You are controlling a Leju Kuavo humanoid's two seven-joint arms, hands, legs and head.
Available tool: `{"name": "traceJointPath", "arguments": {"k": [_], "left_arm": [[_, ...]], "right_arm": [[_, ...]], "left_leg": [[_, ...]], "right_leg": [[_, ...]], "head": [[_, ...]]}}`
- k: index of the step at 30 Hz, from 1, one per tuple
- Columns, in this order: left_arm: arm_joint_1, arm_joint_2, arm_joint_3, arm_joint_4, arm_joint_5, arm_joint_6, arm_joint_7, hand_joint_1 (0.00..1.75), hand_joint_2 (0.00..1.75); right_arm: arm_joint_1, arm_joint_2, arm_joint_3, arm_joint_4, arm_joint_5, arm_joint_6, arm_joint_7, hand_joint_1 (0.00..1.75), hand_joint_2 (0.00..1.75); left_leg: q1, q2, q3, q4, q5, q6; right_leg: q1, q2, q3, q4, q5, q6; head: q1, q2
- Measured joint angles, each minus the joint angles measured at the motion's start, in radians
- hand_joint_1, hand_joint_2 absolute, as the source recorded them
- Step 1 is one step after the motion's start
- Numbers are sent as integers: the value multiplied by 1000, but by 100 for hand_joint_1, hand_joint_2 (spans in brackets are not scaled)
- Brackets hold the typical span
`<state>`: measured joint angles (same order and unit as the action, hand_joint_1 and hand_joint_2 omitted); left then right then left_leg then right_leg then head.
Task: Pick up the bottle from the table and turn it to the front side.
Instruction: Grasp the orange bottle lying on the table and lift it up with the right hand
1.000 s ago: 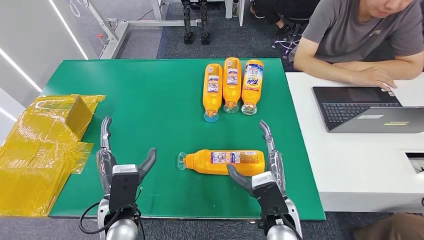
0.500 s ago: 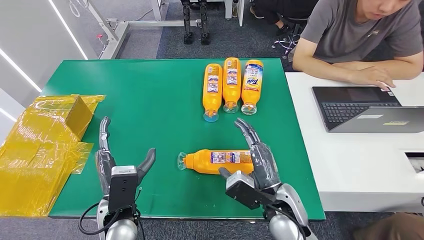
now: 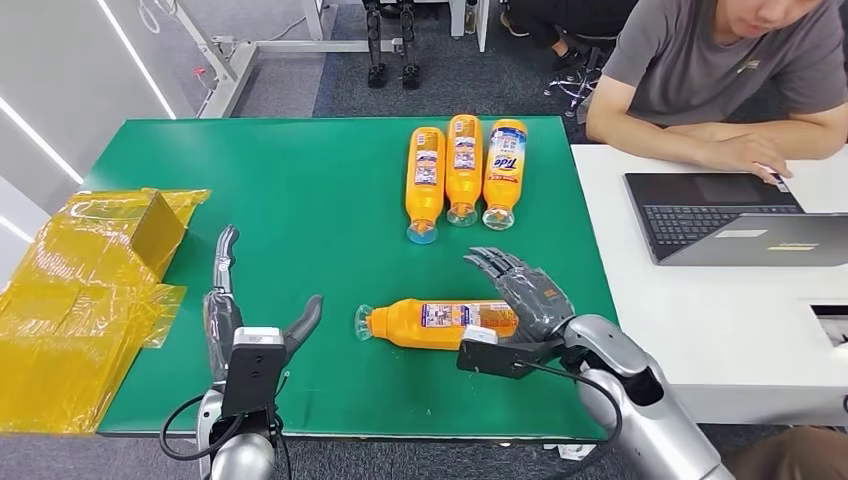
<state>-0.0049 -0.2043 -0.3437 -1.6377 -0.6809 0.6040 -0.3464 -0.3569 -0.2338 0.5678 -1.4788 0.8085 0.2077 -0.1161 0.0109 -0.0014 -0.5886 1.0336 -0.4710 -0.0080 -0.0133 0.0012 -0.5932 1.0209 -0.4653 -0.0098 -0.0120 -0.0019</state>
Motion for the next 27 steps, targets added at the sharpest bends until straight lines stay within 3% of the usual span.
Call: {"name": "traceJointPath", "arguments": {"k": [12, 27], "left_arm": [[-51, 13, -11, 4, 27, -20, 0, 0, 175], [-90, 26, -26, 32, 41, -16, 11, 0, 175]], "right_arm": [[-55, -112, 110, 95, -56, 85, 9, 0, 175], [-114, -127, 182, 203, -90, 111, 19, 0, 175]], "left_leg": [[0, -1, -1, 0, 0, 0], [0, -1, -1, 0, 0, 0]], "right_leg": [[0, 0, 0, 0, 0, 0], [0, 0, 0, 0, 0, 0]], "head": [[0, 0], [0, 0]]}}
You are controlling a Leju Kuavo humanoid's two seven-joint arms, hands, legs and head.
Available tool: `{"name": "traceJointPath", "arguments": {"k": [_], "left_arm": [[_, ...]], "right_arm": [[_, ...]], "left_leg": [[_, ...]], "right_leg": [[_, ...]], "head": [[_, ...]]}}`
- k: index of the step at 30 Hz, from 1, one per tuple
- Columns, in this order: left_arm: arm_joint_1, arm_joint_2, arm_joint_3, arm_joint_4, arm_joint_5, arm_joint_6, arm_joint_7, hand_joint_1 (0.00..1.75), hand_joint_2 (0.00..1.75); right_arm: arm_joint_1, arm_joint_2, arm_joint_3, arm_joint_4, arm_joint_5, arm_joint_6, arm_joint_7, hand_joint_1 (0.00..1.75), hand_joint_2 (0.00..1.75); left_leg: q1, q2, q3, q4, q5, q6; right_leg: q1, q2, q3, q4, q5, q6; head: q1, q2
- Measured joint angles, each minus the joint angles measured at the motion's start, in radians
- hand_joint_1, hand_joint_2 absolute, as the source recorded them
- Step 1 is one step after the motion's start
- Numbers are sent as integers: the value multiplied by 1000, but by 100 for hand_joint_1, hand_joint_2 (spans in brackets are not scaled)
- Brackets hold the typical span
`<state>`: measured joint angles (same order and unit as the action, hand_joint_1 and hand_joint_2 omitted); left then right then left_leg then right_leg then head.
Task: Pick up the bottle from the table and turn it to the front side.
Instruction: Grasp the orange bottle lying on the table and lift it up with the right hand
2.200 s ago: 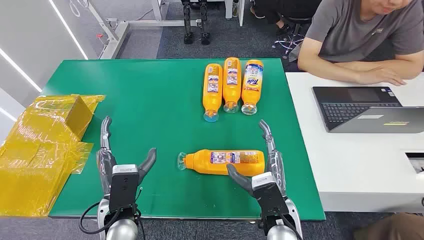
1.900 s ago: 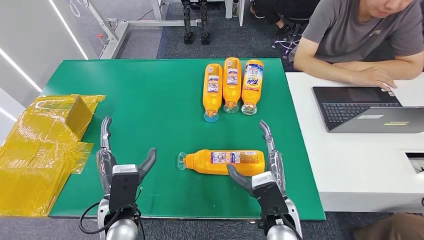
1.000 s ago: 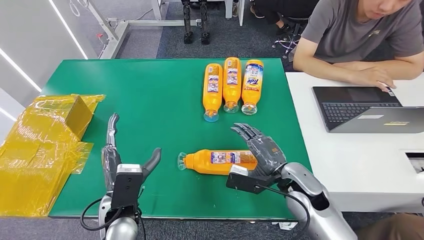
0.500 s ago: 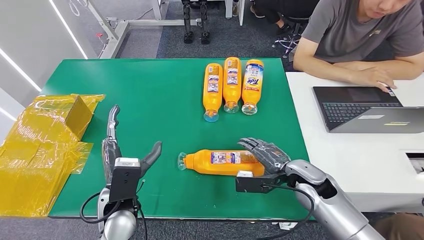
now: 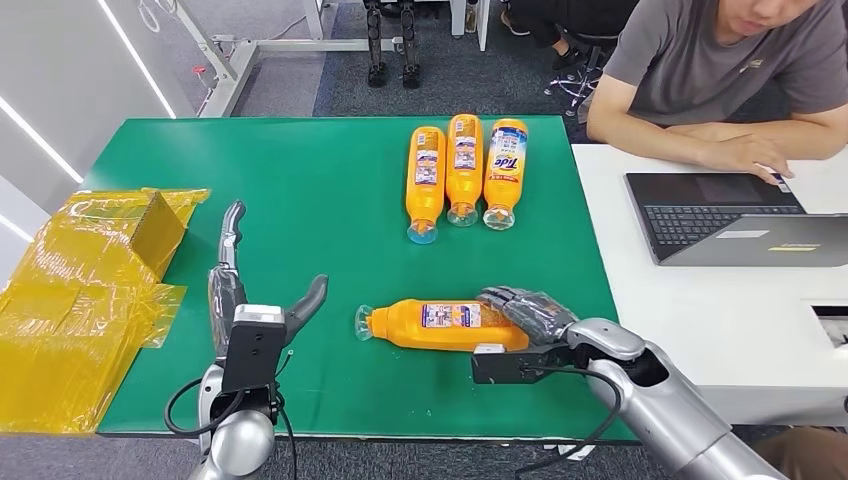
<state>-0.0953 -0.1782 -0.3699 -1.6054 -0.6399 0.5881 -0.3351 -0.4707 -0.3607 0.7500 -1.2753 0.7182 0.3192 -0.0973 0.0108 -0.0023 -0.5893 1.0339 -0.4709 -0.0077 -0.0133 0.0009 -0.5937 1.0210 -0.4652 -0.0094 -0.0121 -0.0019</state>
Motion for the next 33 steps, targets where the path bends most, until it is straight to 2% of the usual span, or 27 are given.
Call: {"name": "traceJointPath", "arguments": {"k": [2, 4, 7, 8, 9, 13, 20, 24, 33], "left_arm": [[-1, 1, 0, 2, 0, 1, 1, 0, 175], [-2, 1, 0, 4, 0, 1, 1, 0, 175], [-4, 1, 0, 9, 0, 3, 1, 0, 175], [-5, 1, 0, 10, 0, 3, 1, 0, 175], [-6, 1, 0, 11, 0, 3, 1, 0, 175], [-7, 1, 0, 13, 0, 4, 1, 0, 175], [-7, 1, 0, 15, 0, 5, 1, 0, 175], [-7, 1, 0, 16, 0, 5, 1, 0, 175], [-6, 3, -1, 19, -3, 6, -9, 0, 175]], "right_arm": [[-1, -1, 4, 10, 2, -7, 4, 0, 175], [-3, -1, 5, 21, 5, -20, 6, 22, 175], [-8, 1, 6, 40, 11, -41, 5, 126, 175], [-10, 3, 6, 48, 13, -51, 1, 151, 175], [-11, 6, 6, 57, 15, -63, -5, 157, 175], [-13, 23, 1, 91, 18, -126, -31, 157, 175], [-22, 40, -4, 116, 18, -139, -39, 157, 175], [-24, 44, -6, 123, 18, -140, -39, 175, 175], [6, 69, -39, 144, 70, -237, -74, 175, 175]], "left_leg": [[0, 0, 0, 0, 0, 0], [0, 0, 0, 0, 0, 0], [0, 0, 0, 0, 0, 0], [0, 0, 0, 0, 0, 0], [0, 0, 0, 0, 0, 0], [0, 0, 0, 0, 0, 0], [0, 0, 0, 0, 0, 0], [0, 0, 0, 0, 0, 0], [0, 0, 0, 0, 0, 0]], "right_leg": [[0, 0, 0, 0, 0, 0], [0, 0, 0, 0, 0, 0], [0, 0, 0, 0, 0, 0], [0, 0, 0, 0, 0, 0], [0, 0, 0, 0, 0, 0], [0, 0, 0, 0, 0, 0], [0, 0, 0, 0, 0, 0], [0, 0, 0, 0, 0, 0], [0, 0, 0, 0, 0, 0]], "head": [[0, 0], [0, 0], [0, 0], [0, 0], [0, 0], [0, 0], [0, 0], [0, 0], [0, 0]]}}
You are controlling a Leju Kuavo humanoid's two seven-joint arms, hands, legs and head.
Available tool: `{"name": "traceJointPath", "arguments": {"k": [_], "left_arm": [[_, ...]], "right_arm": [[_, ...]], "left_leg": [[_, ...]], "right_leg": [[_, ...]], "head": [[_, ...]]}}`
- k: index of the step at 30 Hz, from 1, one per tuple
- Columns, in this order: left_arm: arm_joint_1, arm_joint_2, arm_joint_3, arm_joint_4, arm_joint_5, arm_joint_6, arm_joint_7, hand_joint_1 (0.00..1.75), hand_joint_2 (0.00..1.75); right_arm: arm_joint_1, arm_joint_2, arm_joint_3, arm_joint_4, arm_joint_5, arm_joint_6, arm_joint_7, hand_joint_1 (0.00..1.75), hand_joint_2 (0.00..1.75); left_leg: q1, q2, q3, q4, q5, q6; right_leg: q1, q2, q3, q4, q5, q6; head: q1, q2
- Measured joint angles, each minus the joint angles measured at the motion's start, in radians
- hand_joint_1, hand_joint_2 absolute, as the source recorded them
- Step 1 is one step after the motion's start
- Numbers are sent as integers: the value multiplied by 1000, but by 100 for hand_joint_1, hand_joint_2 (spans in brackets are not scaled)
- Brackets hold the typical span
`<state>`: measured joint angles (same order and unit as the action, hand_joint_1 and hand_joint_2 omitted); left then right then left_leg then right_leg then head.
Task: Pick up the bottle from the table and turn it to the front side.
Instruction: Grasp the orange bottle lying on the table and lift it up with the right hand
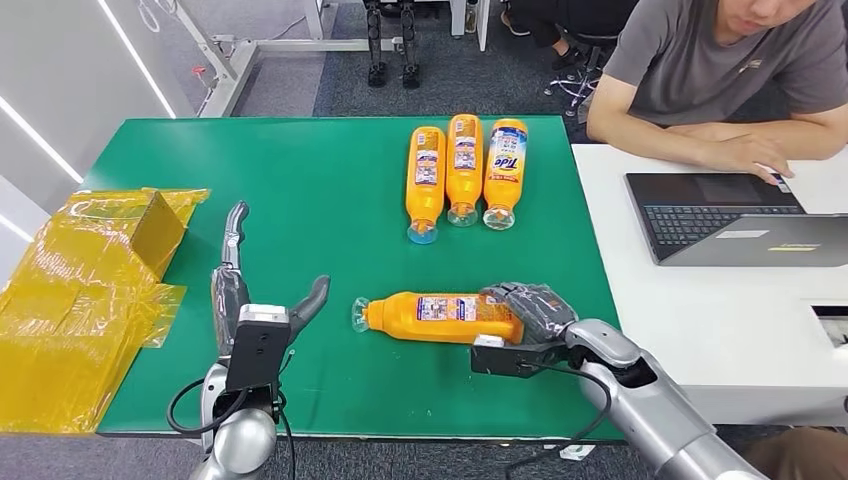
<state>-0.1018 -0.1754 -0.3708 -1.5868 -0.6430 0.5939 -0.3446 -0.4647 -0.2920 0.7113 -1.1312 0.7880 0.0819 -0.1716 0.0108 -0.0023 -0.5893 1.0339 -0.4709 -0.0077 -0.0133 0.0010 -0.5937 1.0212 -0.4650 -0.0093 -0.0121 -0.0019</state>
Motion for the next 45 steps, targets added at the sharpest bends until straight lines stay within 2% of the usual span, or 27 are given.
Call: {"name": "traceJointPath", "arguments": {"k": [4, 6, 10, 14, 21, 24, 27, 32, 39, 45], "left_arm": [[2, 5, 0, 3, 3, 9, -9, 0, 175], [9, 7, 0, 4, 4, 20, -14, 0, 175], [24, 10, 0, 4, 6, 43, -25, 0, 175], [29, 14, 0, 5, 32, 67, -36, 0, 175], [33, 11, 0, 16, 95, 57, -51, 0, 175], [39, 6, 0, 16, 122, 43, -61, 0, 175], [44, 4, 0, 15, 220, -11, -92, 0, 175], [53, 1, -5, -8, 472, -176, -188, 0, 175], [49, 1, -10, -45, 680, -366, -223, 0, 175], [45, 1, -22, -54, 713, -395, -231, 0, 175]], "right_arm": [[7, 18, -12, 1, 16, -15, -21, 175, 175], [12, 35, -24, 1, 19, -56, -38, 175, 175], [29, 94, -80, -22, -7, -215, -52, 175, 175], [68, 160, -153, -87, -94, -379, -87, 175, 175], [203, 240, -231, -217, -299, -642, -252, 175, 175], [253, 264, -236, -260, -369, -713, -299, 175, 175], [281, 282, -236, -288, -399, -735, -310, 175, 175], [279, 290, -230, -293, -398, -710, -310, 175, 175], [240, 292, -193, -274, -345, -632, -279, 175, 175], [210, 292, -162, -252, -313, -604, -250, 175, 175]], "left_leg": [[0, 0, 0, 0, 0, 0], [0, 0, 0, 0, 0, 0], [0, 1, 0, 0, 0, 0], [0, 0, 0, 0, 0, 0], [0, 0, -1, 0, 0, 0], [0, 0, -1, 0, -1, 0], [0, 0, -1, 0, -1, 0], [0, 0, -1, 0, 0, 0], [0, 0, -1, 0, 0, 0], [0, 0, -1, 0, 0, 0]], "right_leg": [[0, 0, 0, 0, 0, 0], [0, 0, 0, 0, 0, 0], [0, 0, -1, 1, 0, 0], [0, 0, -1, 1, 0, 0], [0, 0, -1, 0, 0, 0], [0, 0, -1, 0, -1, 0], [0, 0, -1, 0, 0, 0], [0, 0, -1, 0, 0, 0], [0, 0, -1, 0, 0, 0], [0, 0, -1, 0, 0, 0]], "head": [[0, 0], [0, 0], [0, 0], [0, 0], [0, 0], [0, 0], [0, 0], [0, 0], [0, 0], [0, 0]]}}
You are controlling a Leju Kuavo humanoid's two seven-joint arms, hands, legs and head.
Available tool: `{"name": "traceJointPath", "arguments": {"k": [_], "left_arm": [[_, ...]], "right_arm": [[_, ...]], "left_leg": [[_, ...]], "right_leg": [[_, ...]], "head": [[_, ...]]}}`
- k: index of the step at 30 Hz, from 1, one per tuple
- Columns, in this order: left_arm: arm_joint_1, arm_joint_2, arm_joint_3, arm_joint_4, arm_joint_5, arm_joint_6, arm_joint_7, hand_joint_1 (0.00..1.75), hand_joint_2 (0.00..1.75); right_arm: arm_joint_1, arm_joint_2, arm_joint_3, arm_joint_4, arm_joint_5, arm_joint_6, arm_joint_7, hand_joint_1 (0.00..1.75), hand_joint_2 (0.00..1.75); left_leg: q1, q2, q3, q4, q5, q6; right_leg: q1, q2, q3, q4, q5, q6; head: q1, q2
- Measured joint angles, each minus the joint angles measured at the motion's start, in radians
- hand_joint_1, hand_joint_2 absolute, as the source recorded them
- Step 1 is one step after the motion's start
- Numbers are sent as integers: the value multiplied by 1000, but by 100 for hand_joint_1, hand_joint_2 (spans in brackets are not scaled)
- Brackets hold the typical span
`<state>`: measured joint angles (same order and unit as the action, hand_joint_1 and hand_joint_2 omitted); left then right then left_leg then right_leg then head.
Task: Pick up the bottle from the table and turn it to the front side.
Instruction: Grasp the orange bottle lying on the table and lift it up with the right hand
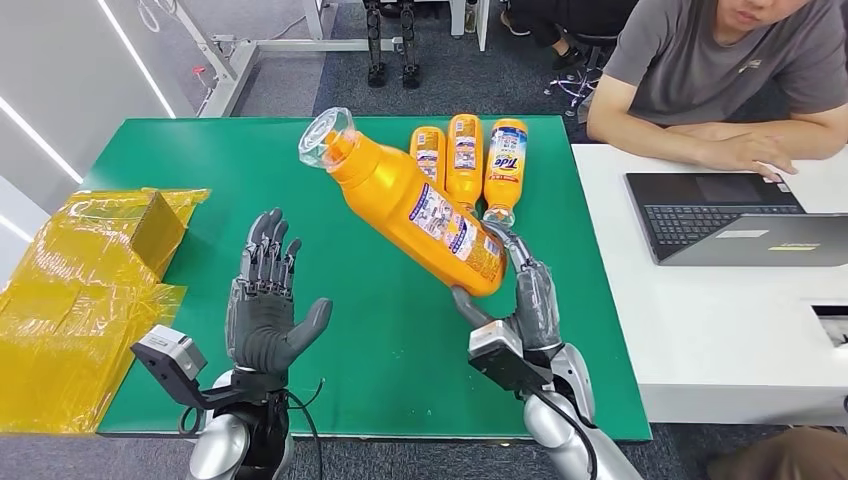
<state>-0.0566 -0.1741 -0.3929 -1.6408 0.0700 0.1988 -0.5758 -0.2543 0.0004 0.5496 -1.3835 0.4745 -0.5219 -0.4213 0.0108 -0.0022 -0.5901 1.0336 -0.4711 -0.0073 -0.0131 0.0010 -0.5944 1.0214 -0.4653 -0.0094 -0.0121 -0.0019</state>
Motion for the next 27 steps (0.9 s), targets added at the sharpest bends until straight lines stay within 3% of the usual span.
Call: {"name": "traceJointPath", "arguments": {"k": [11, 21, 27], "left_arm": [[-3, -4, -1, -2, 1, -18, 14, 0, 175], [-5, -4, -1, -2, -2, -24, 17, 0, 175], [-13, -4, -1, 3, -2, -39, 27, 0, 175]], "right_arm": [[3, 0, 54, 20, 61, 155, 36, 175, 175], [7, 0, 63, 22, 69, 172, 39, 175, 175], [18, 0, 63, 26, 100, 279, 40, 175, 175]], "left_leg": [[0, 0, 0, 0, 0, 0], [0, 0, 0, 0, 0, 0], [0, 0, 0, 0, 0, 0]], "right_leg": [[0, 0, 0, 0, 0, 0], [0, 0, 0, 0, 0, 0], [0, 0, -1, 0, 0, 0]], "head": [[0, 0], [0, 0], [0, 0]]}}
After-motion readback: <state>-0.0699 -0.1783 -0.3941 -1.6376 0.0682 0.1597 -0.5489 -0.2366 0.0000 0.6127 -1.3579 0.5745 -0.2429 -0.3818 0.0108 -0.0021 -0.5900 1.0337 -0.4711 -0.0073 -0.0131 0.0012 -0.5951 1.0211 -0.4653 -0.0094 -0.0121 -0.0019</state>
